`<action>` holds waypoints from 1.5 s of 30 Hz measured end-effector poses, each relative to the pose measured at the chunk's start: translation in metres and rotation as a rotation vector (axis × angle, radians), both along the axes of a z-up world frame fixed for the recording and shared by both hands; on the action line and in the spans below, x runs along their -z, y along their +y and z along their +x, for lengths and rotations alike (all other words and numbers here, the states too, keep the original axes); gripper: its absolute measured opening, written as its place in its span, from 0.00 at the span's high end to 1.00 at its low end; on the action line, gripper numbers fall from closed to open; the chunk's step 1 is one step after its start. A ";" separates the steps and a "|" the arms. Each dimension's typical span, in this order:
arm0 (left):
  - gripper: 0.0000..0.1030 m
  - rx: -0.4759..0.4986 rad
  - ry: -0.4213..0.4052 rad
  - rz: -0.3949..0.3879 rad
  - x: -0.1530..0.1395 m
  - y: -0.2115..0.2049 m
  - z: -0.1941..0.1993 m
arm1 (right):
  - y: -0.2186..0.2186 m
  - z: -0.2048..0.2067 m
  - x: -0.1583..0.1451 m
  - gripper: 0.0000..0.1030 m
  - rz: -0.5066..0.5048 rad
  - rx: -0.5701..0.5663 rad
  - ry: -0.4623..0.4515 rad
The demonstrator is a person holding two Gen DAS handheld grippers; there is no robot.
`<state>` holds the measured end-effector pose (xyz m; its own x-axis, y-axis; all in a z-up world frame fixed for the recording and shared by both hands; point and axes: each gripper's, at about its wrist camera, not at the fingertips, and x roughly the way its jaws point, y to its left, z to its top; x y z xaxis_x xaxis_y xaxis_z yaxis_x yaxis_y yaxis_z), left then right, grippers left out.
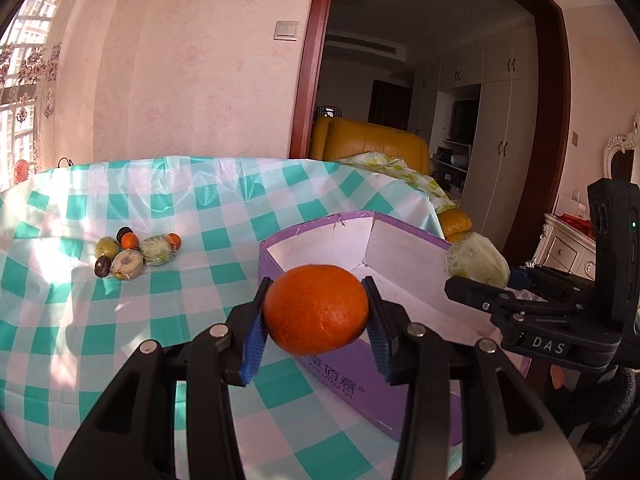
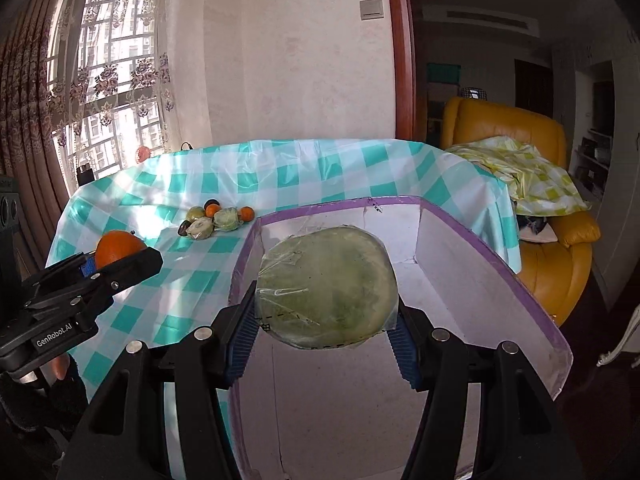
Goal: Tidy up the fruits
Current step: 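Carry both fruits over the purple box and open both tools to drop them, then withdraw both tools from the box back toward the fruit cluster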
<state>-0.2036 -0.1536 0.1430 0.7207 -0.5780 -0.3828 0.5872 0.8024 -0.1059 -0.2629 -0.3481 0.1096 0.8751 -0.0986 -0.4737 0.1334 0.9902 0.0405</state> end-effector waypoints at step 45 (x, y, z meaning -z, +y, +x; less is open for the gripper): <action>0.07 0.093 0.110 0.125 0.030 -0.091 0.051 | -0.038 0.003 0.024 0.16 -0.122 0.191 0.013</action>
<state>-0.1524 -0.2450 0.1126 0.6160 -0.5832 -0.5295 0.6502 0.7559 -0.0761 -0.2601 -0.3857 0.0857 0.8287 -0.3195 -0.4595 0.3191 0.9443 -0.0809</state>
